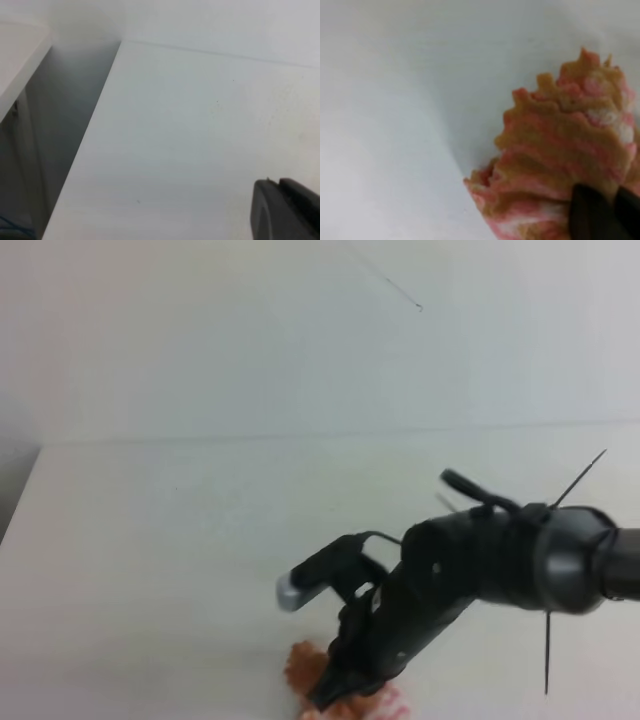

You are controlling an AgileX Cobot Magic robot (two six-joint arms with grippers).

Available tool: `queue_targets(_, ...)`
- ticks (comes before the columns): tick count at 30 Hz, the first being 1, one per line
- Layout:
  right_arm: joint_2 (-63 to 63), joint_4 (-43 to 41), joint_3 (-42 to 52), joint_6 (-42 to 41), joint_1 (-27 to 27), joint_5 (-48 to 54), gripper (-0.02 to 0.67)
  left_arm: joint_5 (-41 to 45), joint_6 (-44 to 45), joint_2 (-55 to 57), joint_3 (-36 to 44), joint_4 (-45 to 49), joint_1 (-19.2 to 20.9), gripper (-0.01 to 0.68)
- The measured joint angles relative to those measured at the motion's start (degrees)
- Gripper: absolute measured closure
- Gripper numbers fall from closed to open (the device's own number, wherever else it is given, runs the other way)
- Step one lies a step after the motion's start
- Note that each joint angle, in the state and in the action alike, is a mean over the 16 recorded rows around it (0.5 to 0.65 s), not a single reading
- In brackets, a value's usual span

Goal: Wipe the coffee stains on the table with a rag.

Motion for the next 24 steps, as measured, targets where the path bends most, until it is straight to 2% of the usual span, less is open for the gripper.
queue_targets(4, -0.1, -4.8, 0.0, 2.6, 3.8, -0.6, 0.652, 0.0, 0.0, 0.0, 0.0, 0.0, 0.0, 0.675)
queue_targets(7, -0.1, -10.5, 0.0, 5.8, 3.4, 0.2, 0.652, 0.0, 0.0, 0.0, 0.0, 0.0, 0.0, 0.675)
queue_targets(16, -0.6, -24.2, -0.8, 17.0, -6.5, 3.6, 0.652, 0.0, 0.0, 0.0, -0.2, 0.0, 0.0, 0.675)
queue_targets(19, -0.7, -24.4, -1.5, 19.2, -10.0, 3.9, 0.652, 0.0, 0.0, 0.0, -0.2, 0.0, 0.0, 0.675)
queue_targets(24, -0.7, -19.1, -3.0, 20.0, -13.6, 2.3, 0.645, 0.0, 0.0, 0.0, -0.2, 0.0, 0.0, 0.675)
